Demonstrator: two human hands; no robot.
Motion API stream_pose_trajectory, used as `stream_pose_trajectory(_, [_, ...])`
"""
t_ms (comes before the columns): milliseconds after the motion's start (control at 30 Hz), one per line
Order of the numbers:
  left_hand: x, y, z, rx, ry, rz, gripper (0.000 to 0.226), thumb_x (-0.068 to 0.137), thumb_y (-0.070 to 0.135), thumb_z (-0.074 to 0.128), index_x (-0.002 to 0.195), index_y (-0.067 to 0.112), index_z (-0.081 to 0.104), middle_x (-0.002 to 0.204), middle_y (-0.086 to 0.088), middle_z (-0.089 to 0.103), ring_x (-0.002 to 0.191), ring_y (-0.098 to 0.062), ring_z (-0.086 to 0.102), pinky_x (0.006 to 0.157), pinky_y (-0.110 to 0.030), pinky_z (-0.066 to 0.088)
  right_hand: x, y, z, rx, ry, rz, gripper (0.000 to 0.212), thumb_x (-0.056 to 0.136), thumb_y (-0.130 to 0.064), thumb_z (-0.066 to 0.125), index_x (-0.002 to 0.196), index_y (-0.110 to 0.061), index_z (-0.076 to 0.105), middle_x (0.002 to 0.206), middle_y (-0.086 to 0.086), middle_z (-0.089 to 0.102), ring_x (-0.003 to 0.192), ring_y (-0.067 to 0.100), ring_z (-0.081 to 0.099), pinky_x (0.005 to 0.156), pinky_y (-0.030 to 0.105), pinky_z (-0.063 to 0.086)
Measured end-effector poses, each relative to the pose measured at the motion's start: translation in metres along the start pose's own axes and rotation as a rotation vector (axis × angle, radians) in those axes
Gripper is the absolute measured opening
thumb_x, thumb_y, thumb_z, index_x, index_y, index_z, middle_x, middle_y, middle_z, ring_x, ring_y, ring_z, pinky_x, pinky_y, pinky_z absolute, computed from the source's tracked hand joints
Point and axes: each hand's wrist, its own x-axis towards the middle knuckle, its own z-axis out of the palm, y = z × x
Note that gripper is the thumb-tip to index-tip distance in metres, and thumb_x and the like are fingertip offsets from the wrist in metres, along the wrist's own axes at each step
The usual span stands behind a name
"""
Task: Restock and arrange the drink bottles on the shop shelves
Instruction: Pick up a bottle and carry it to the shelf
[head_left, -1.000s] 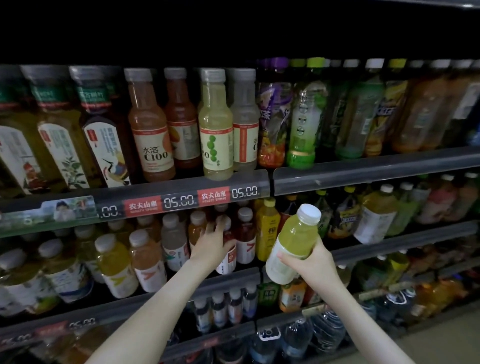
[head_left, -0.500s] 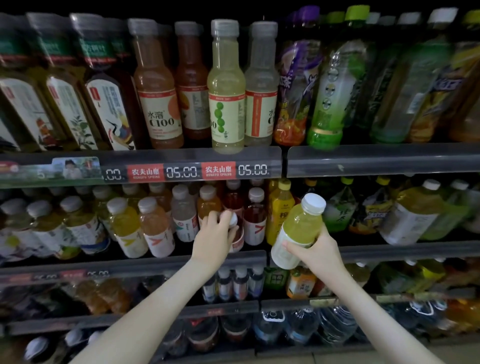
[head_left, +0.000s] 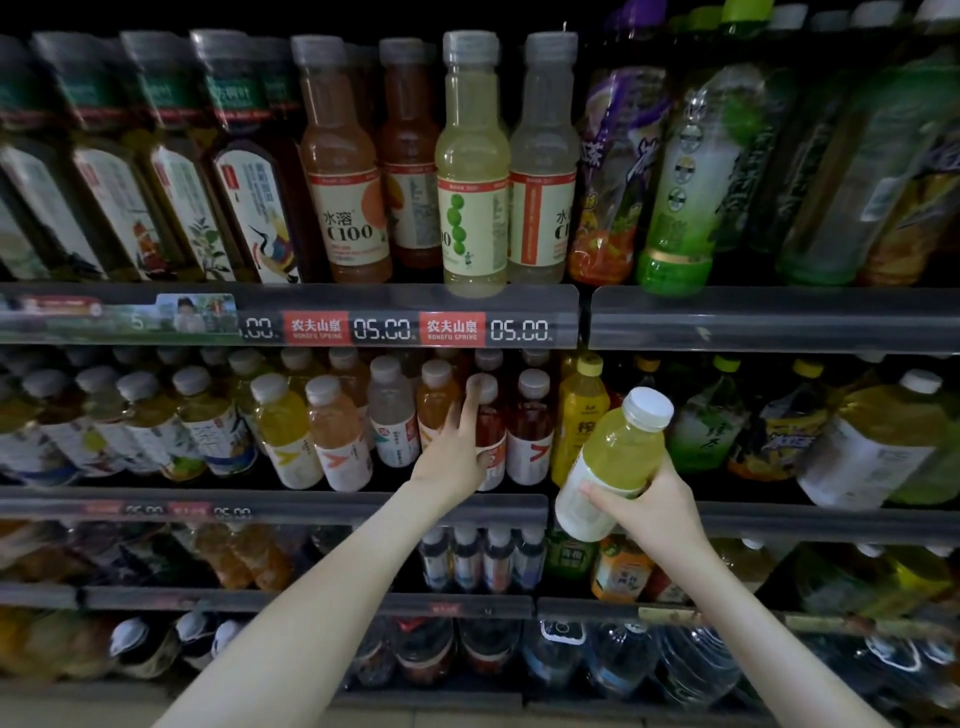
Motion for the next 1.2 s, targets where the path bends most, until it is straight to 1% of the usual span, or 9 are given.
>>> stream_pose_trajectory(133, [-0.020, -0.014, 0.004, 0.017, 0.073, -0.068, 0.080, 0.093, 0.018, 0.052, 0.151, 0.016, -0.003, 0.157, -0.013, 0.012, 0.131, -0.036, 0.038, 0.083, -0.041, 0.050, -0.002, 0.001, 0.009, 0.009, -0.034, 0.008, 0.066, 0.072, -0.023, 0.083, 0.128, -0.023, 0.047, 0.104, -0.015, 0.058, 0.092, 0.005, 0.056, 0.077, 0.023, 0.042])
stream_pose_trajectory(267, [-0.038, -0.046, -0.005, 0.111, 0.151, -0.085, 0.066, 0.090, 0.011, 0.054, 0.147, 0.007, 0.022, 0.147, -0.021, 0.028, 0.125, -0.040, 0.040, 0.086, -0.041, 0.048, -0.002, 0.000, 0.028, 0.041, -0.110, 0.029, 0.059, 0.072, -0.021, 0.083, 0.120, -0.028, 0.050, 0.103, -0.019, 0.060, 0.095, -0.002, 0.058, 0.072, 0.018, 0.045])
stream_pose_trajectory(367, [-0.053, -0.077, -0.021, 0.186, 0.211, -0.044, 0.055, 0.084, 0.005, 0.061, 0.136, 0.003, 0.043, 0.139, -0.027, 0.039, 0.119, -0.046, 0.046, 0.086, -0.045, 0.048, -0.002, -0.006, 0.056, 0.066, -0.167, 0.060, 0.057, 0.071, -0.020, 0.084, 0.119, -0.027, 0.053, 0.107, -0.014, 0.064, 0.099, 0.006, 0.061, 0.077, 0.024, 0.048])
stream_pose_trajectory(500, [-0.067, -0.118, -0.053, 0.279, 0.261, 0.019, 0.051, 0.075, 0.000, 0.068, 0.125, 0.006, 0.056, 0.133, -0.031, 0.044, 0.114, -0.050, 0.048, 0.085, -0.052, 0.048, -0.006, -0.027, 0.101, 0.024, -0.209, 0.036, 0.061, 0.069, -0.022, 0.085, 0.119, -0.030, 0.051, 0.106, -0.014, 0.062, 0.094, 0.000, 0.058, 0.077, 0.023, 0.045])
stream_pose_trajectory(700, [-0.062, -0.155, -0.087, 0.330, 0.234, 0.012, 0.067, 0.076, 0.001, 0.069, 0.138, 0.007, 0.045, 0.142, -0.031, 0.036, 0.126, -0.050, 0.039, 0.095, -0.056, 0.042, -0.012, -0.045, 0.157, -0.019, -0.239, 0.013, 0.061, 0.069, -0.026, 0.084, 0.118, -0.033, 0.048, 0.101, -0.021, 0.059, 0.087, -0.010, 0.053, 0.067, 0.014, 0.042])
stream_pose_trajectory(833, [-0.050, -0.157, -0.090, 0.296, 0.121, -0.005, 0.069, 0.092, 0.016, 0.053, 0.151, 0.017, 0.018, 0.156, -0.019, 0.012, 0.140, -0.035, 0.018, 0.114, -0.042, 0.019, -0.014, -0.042, 0.181, -0.010, -0.196, 0.037, 0.063, 0.067, -0.026, 0.086, 0.120, -0.026, 0.052, 0.110, -0.010, 0.065, 0.096, 0.005, 0.061, 0.080, 0.026, 0.046])
stream_pose_trajectory(933, [-0.049, -0.148, -0.087, 0.288, 0.174, 0.001, 0.058, 0.090, 0.021, 0.053, 0.144, 0.017, 0.033, 0.153, -0.021, 0.019, 0.138, -0.037, 0.023, 0.113, -0.042, 0.019, -0.018, -0.042, 0.190, -0.013, -0.155, 0.053, 0.068, 0.067, -0.028, 0.086, 0.125, -0.024, 0.051, 0.112, -0.008, 0.065, 0.102, 0.012, 0.061, 0.084, 0.030, 0.047])
stream_pose_trajectory(1067, [-0.051, -0.140, -0.072, 0.280, 0.288, 0.021, 0.054, 0.075, 0.016, 0.066, 0.128, 0.011, 0.054, 0.143, -0.030, 0.031, 0.131, -0.047, 0.029, 0.103, -0.055, 0.033, -0.027, -0.044, 0.195, -0.005, -0.088, 0.071, 0.067, 0.070, -0.029, 0.084, 0.127, -0.025, 0.049, 0.111, -0.008, 0.063, 0.101, 0.013, 0.060, 0.083, 0.030, 0.046])
stream_pose_trajectory(1200, [-0.040, -0.145, -0.069, 0.321, 0.273, 0.046, 0.062, 0.073, 0.019, 0.065, 0.132, 0.009, 0.049, 0.146, -0.029, 0.029, 0.133, -0.051, 0.026, 0.106, -0.059, 0.027, -0.033, -0.043, 0.189, 0.006, -0.024, 0.086, 0.072, 0.070, -0.027, 0.084, 0.132, -0.022, 0.047, 0.109, -0.009, 0.062, 0.099, 0.012, 0.059, 0.082, 0.028, 0.045])
